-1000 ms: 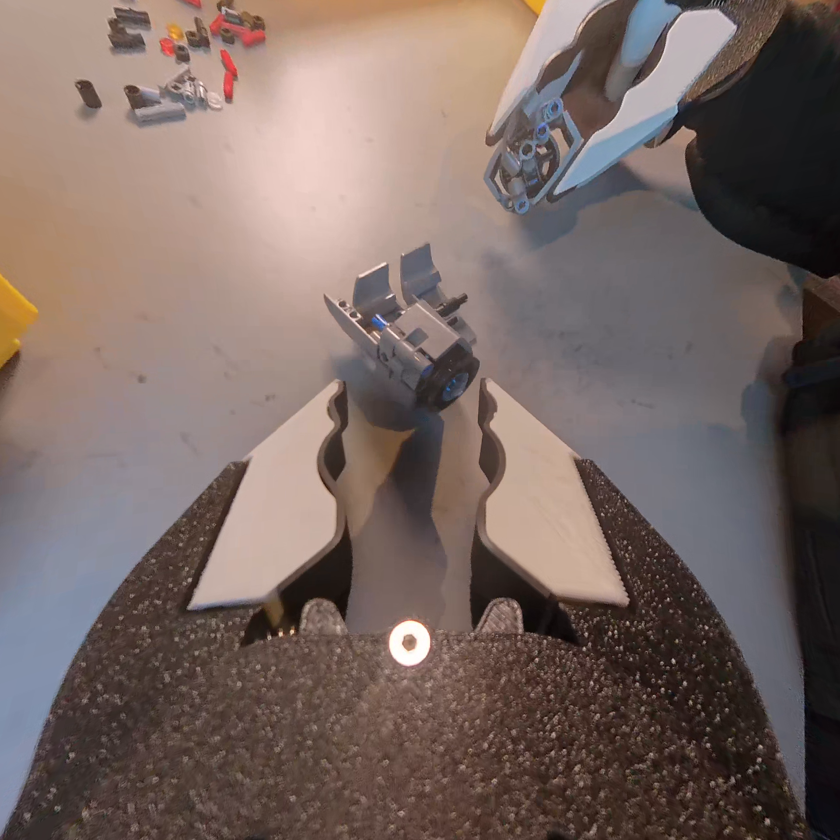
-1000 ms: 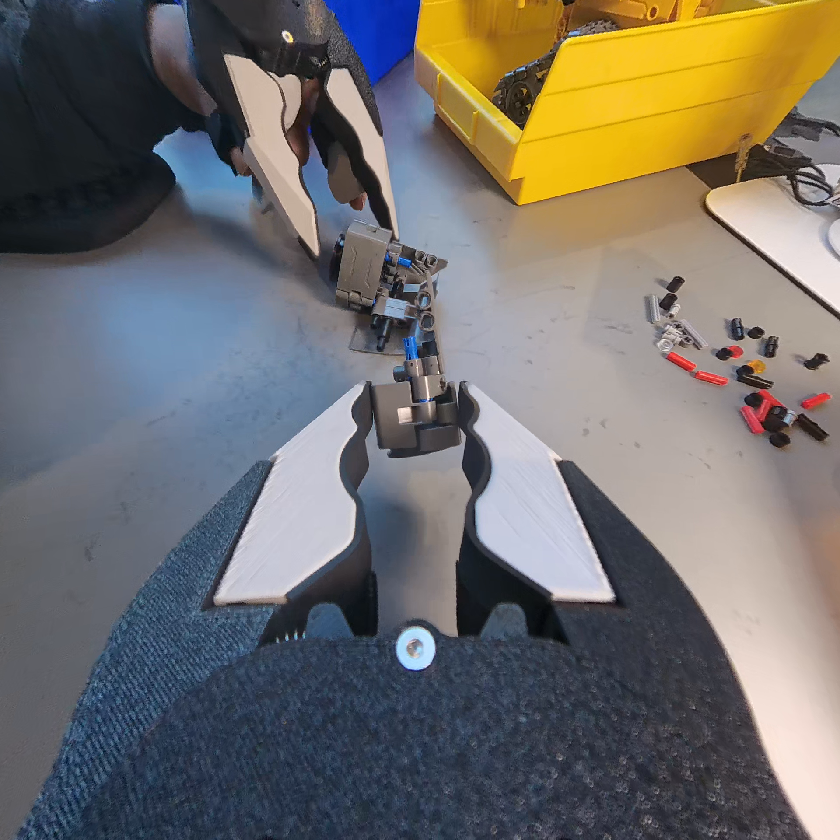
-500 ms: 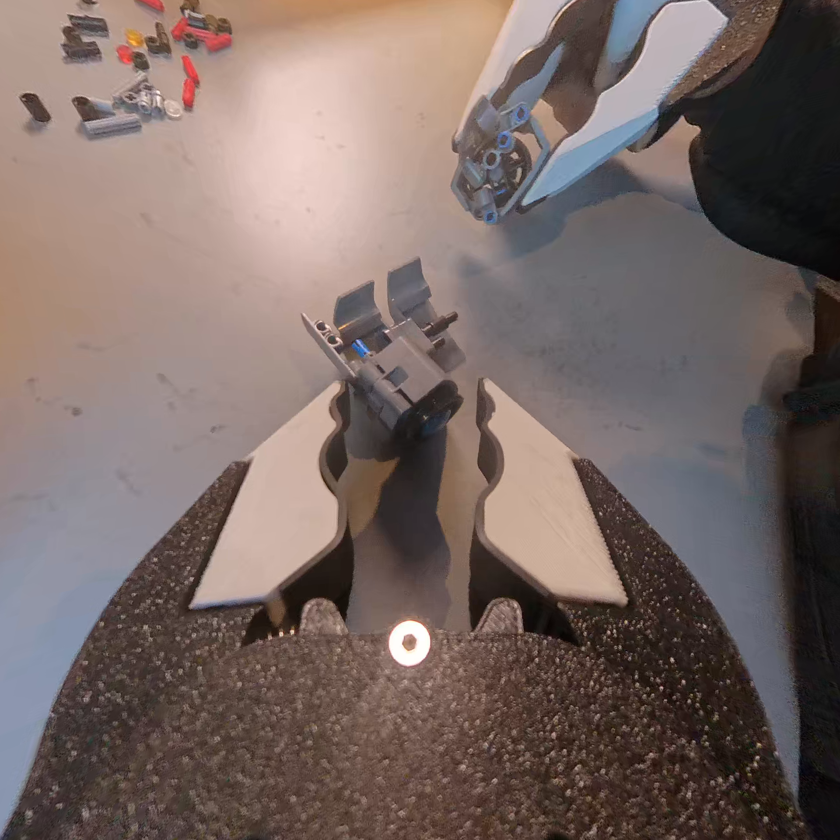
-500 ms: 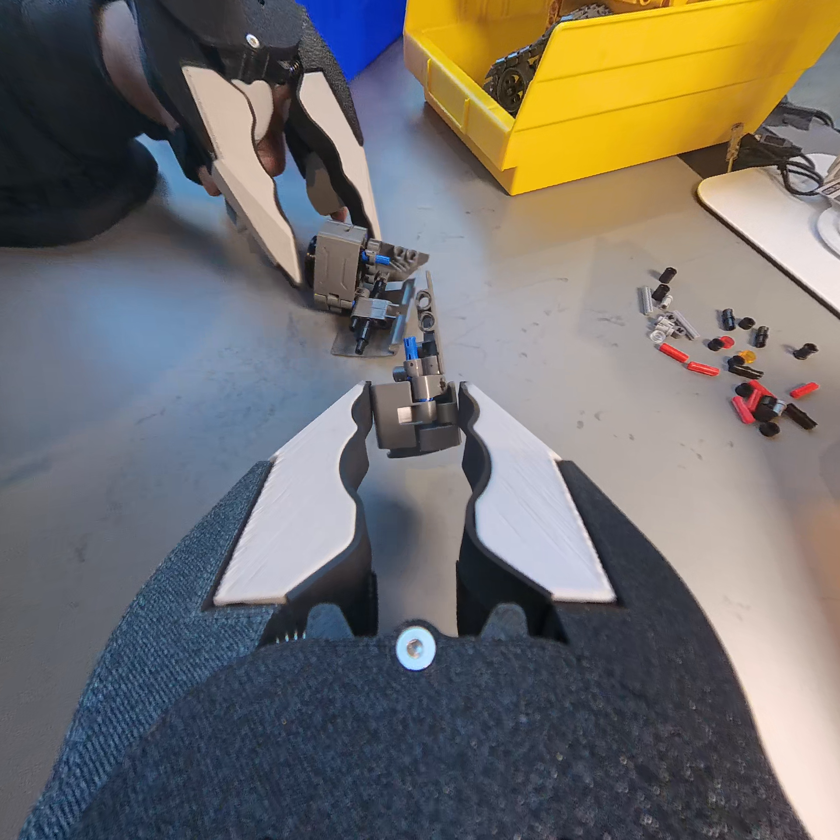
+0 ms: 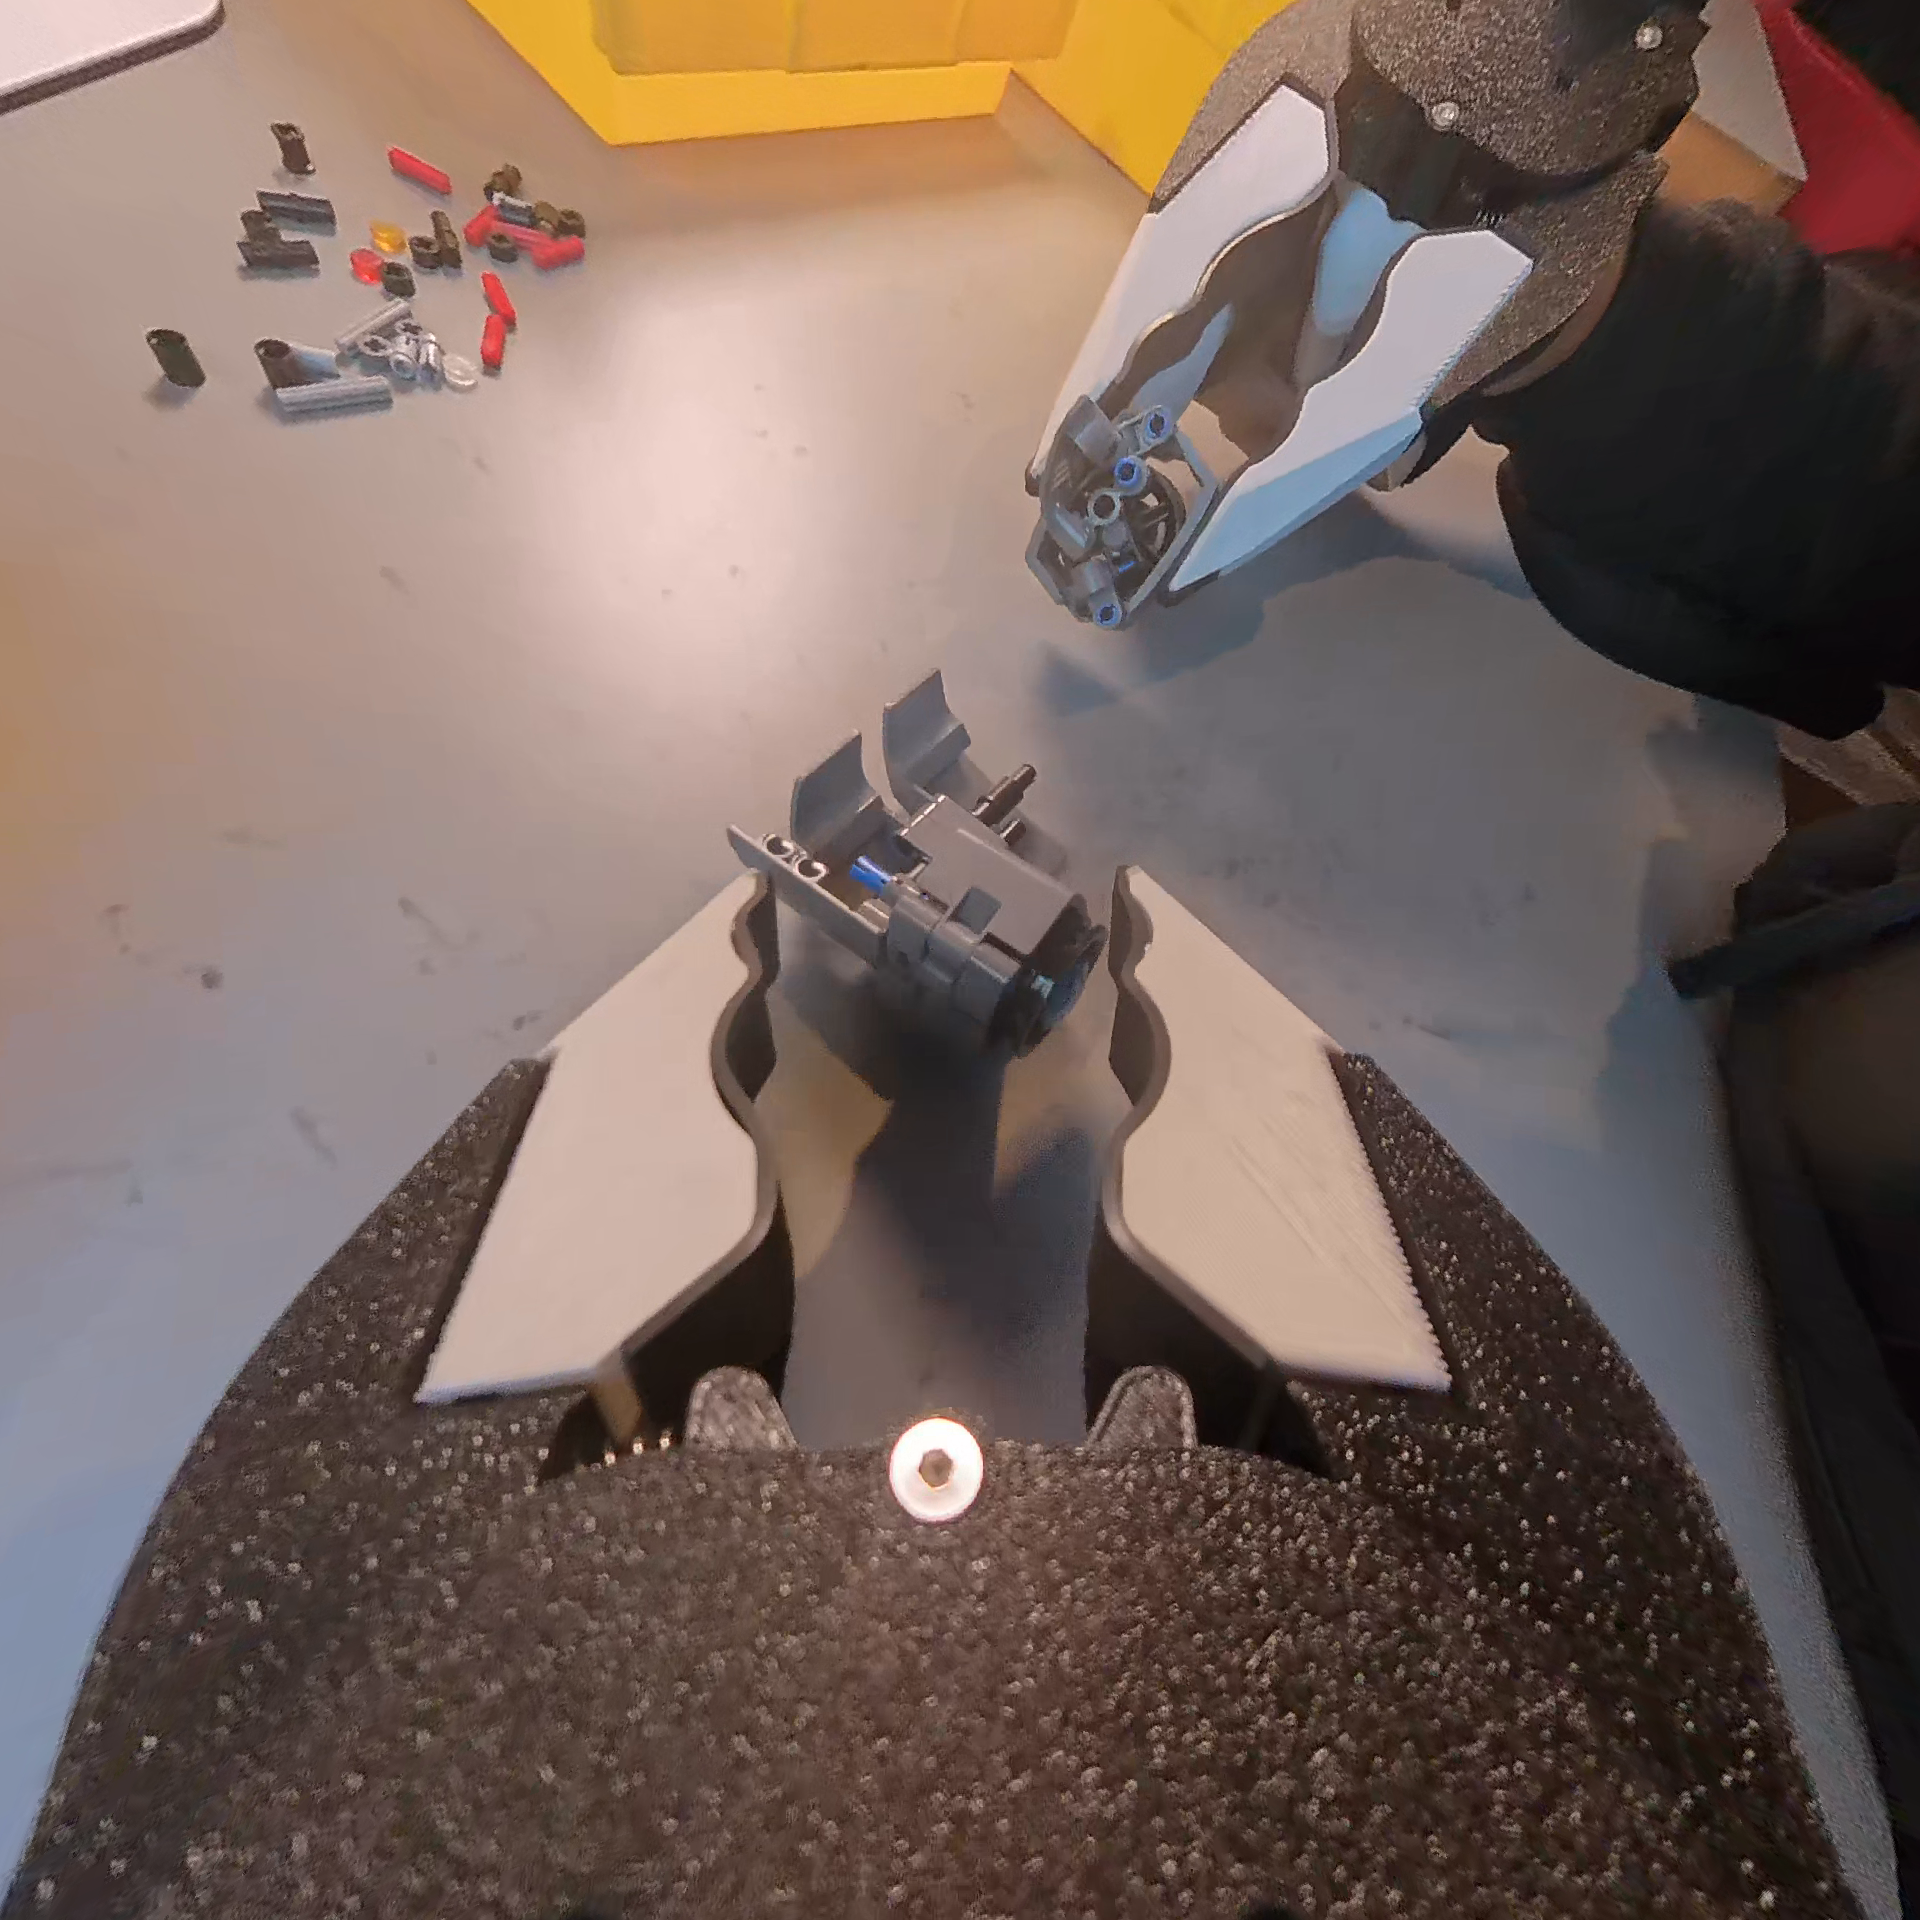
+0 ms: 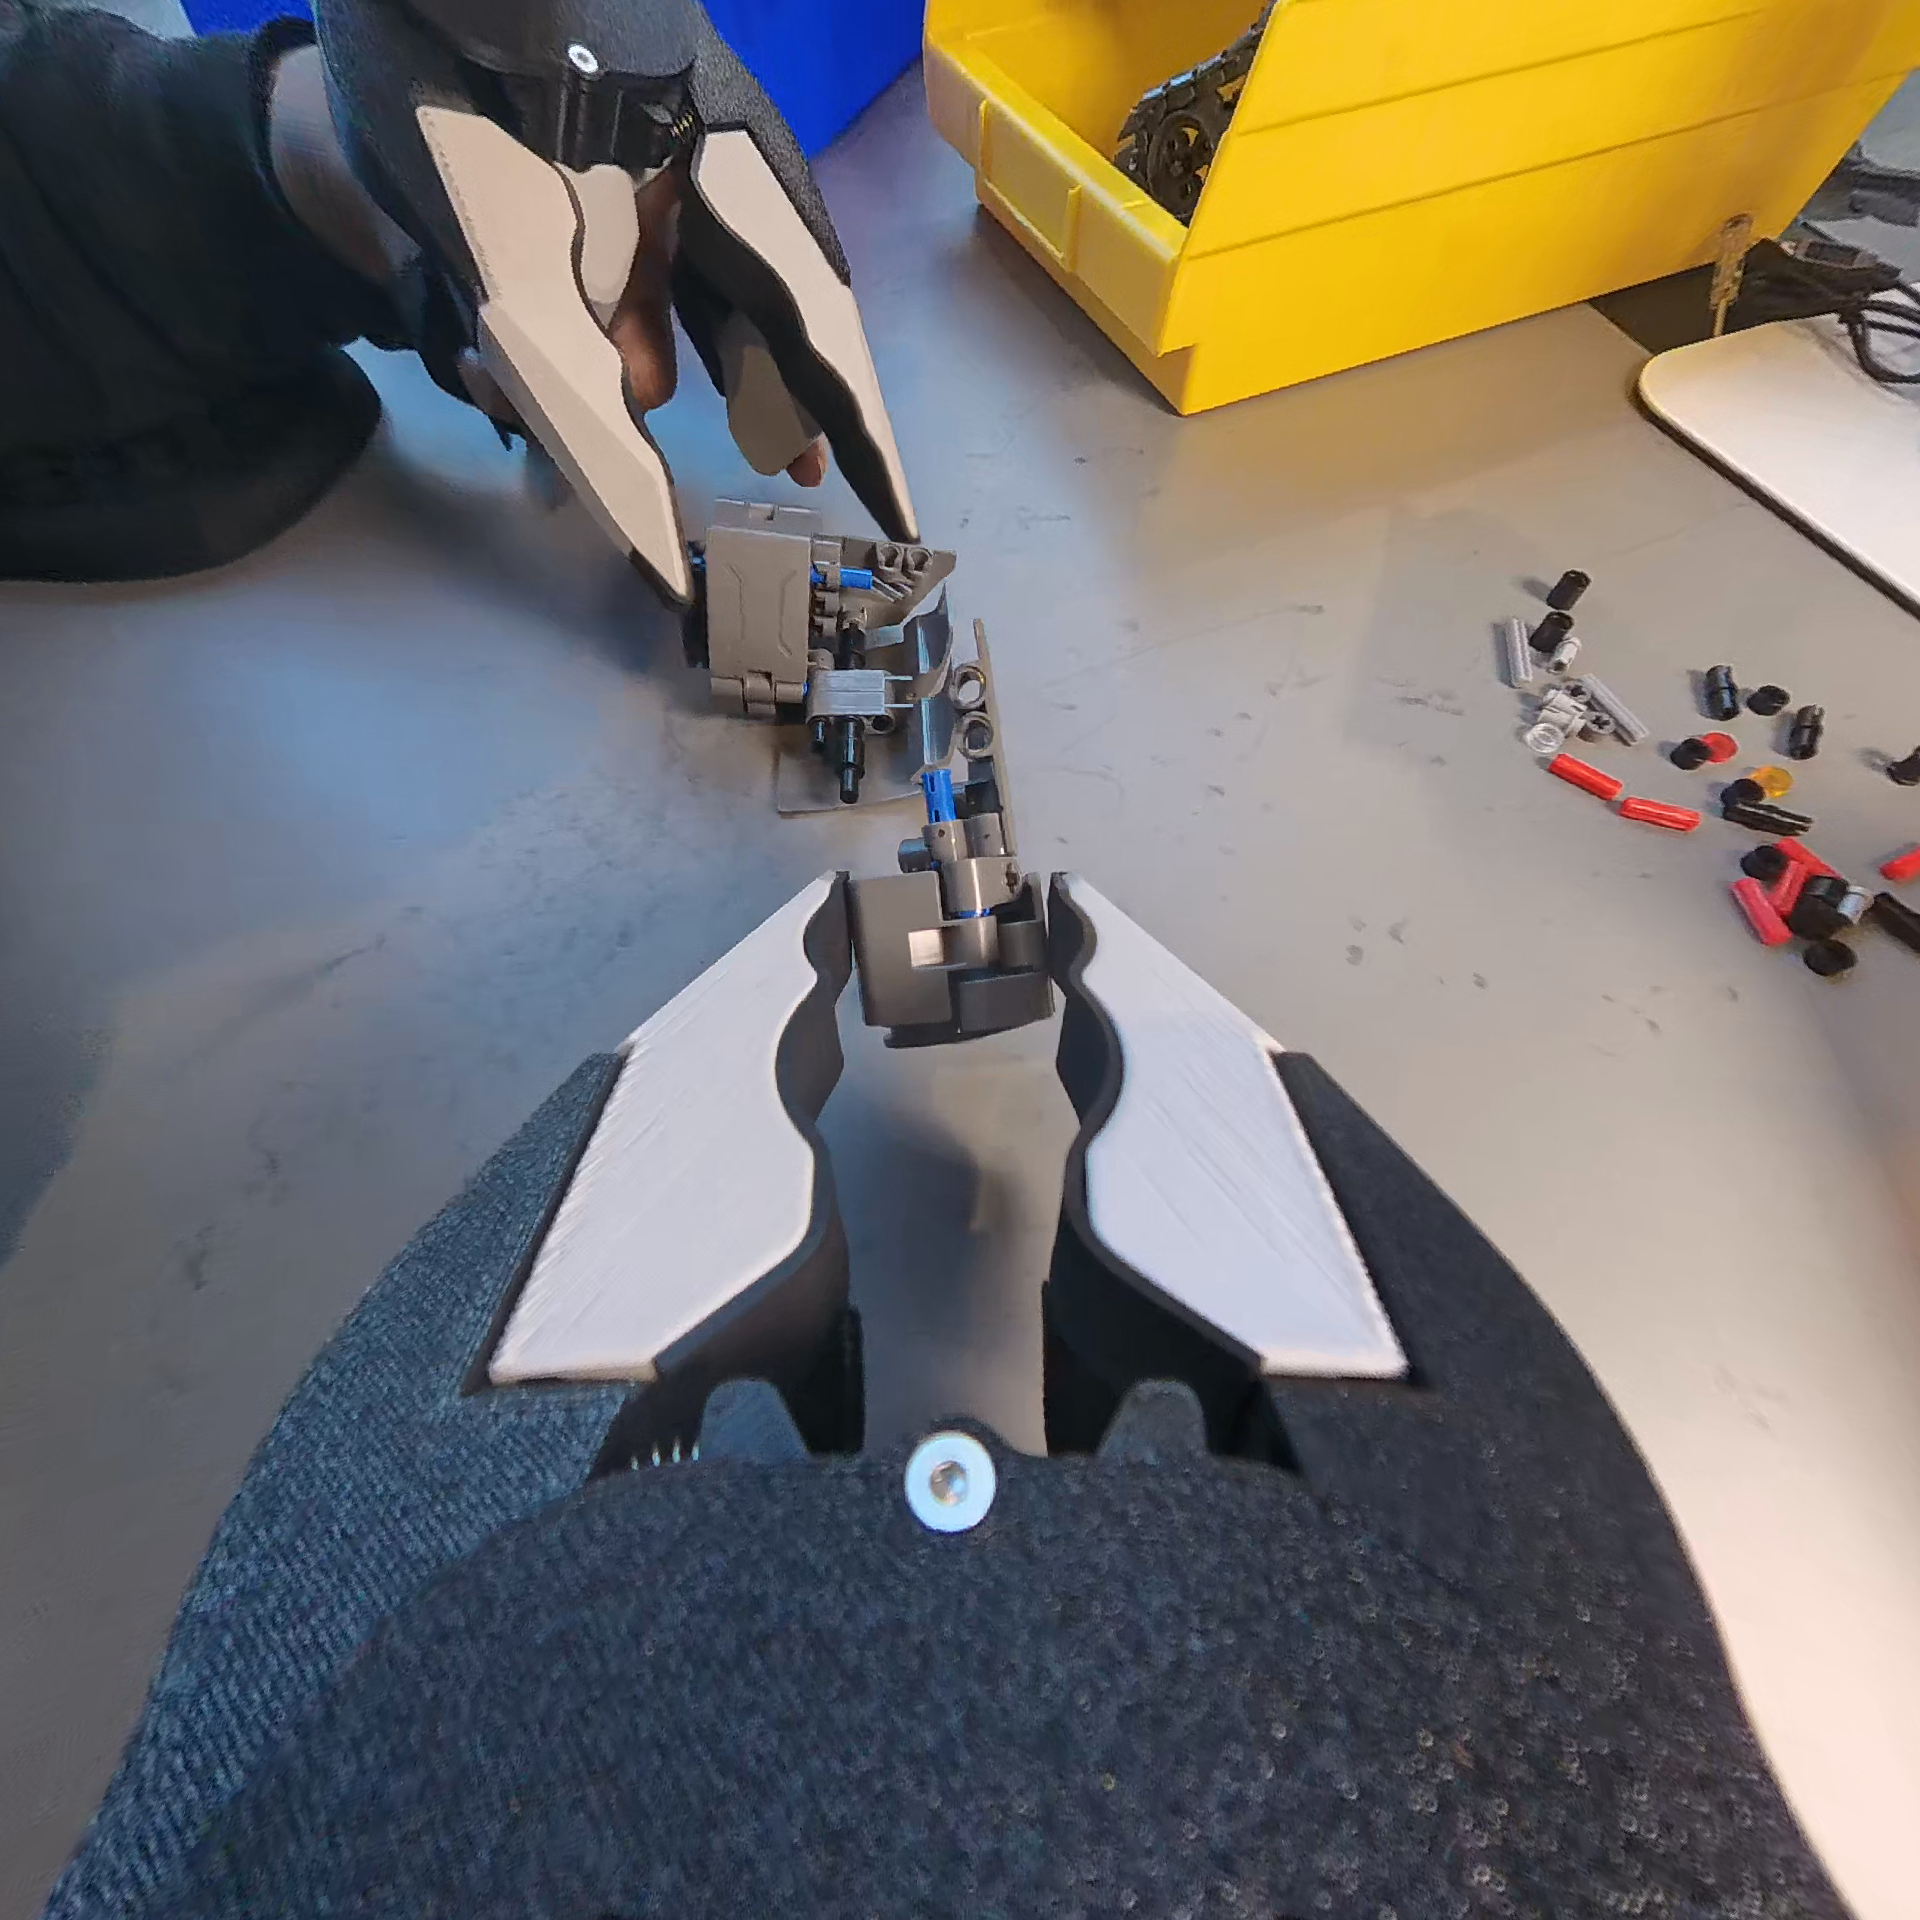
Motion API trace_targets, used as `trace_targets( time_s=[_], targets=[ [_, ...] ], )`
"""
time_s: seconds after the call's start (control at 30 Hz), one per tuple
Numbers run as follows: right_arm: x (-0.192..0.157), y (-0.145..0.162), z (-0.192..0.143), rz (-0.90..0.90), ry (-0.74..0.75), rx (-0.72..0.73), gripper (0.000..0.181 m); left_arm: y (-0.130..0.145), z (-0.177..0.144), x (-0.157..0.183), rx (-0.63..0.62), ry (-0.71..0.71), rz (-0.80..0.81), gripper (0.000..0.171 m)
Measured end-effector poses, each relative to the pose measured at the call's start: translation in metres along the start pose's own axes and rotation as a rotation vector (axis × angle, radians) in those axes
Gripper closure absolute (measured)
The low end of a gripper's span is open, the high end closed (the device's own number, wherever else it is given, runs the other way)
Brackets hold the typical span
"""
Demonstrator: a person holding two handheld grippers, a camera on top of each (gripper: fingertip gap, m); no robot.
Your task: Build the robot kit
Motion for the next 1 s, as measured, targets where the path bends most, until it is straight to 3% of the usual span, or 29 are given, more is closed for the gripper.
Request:
trace_targets(
  time_s=[0.43,0.8,1.0],
  targets=[
    [0.005,0.002,-0.002,0.037,0.0,0.012,0.145,0.004,-0.008,0.005,-0.05,0.108,0.011,0.12],
    [0.005,0.003,-0.002,0.039,0.001,0.007,0.145,0.005,-0.008,-0.007,-0.002,0.053,-0.035,0.11],
    [0.005,0.003,-0.002,0.041,0.004,0.007,0.146,0.006,-0.004,-0.001,-0.029,0.083,-0.004,0.12]
  ],
)
Point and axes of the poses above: each gripper's, where its closed fingertips meet, z out along the fingers, y out of its underside, x = y × z across the jaws, the point moved 10 cm from there along -z, back along the fingers, and after that the axes turned 2 degrees about -x, right-handed, at the moved point
